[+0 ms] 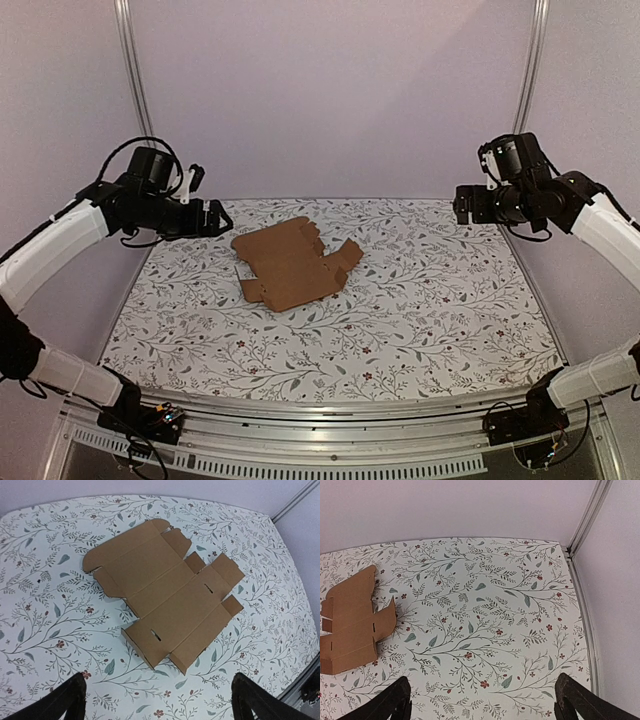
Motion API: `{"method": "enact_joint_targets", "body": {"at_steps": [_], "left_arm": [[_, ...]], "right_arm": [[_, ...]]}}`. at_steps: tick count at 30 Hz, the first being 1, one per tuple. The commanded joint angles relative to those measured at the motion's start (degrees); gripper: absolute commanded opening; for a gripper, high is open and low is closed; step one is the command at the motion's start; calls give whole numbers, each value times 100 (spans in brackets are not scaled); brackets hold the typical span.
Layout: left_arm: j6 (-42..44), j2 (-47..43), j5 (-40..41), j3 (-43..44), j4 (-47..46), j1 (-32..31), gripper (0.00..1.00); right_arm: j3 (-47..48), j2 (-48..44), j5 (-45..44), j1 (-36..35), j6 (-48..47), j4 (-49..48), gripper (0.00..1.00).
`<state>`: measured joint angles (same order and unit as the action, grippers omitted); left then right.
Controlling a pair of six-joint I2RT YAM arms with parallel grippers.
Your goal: Fold the paper box
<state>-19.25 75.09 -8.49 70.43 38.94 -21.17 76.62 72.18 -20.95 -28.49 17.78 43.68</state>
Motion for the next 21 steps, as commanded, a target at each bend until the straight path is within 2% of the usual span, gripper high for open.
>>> {"method": "enact_joint_targets", "body": {"at_steps": [1, 6, 11, 16, 19, 21], "left_arm": [[349, -262, 761, 235, 522, -38, 100], [409, -243, 1122, 434, 745, -28, 100], [344, -247, 1246, 373, 725, -29, 100], [271, -472, 1270, 303, 777, -42, 99], [275, -798, 1313, 134, 784, -41, 100], [301, -1021, 1362, 11, 789, -37, 100]], "right_arm": [[-135, 62, -112, 6, 562, 294, 99], [-566, 61, 1305, 2, 349, -126, 99], [-882, 91, 2317, -21, 881, -846, 99], [-1060, 510, 2588, -421, 1511, -1255, 99], [-1137, 811, 2771, -650, 1783, -1641, 93], [-1322, 1029, 3020, -711, 2207, -2244, 90]]}}
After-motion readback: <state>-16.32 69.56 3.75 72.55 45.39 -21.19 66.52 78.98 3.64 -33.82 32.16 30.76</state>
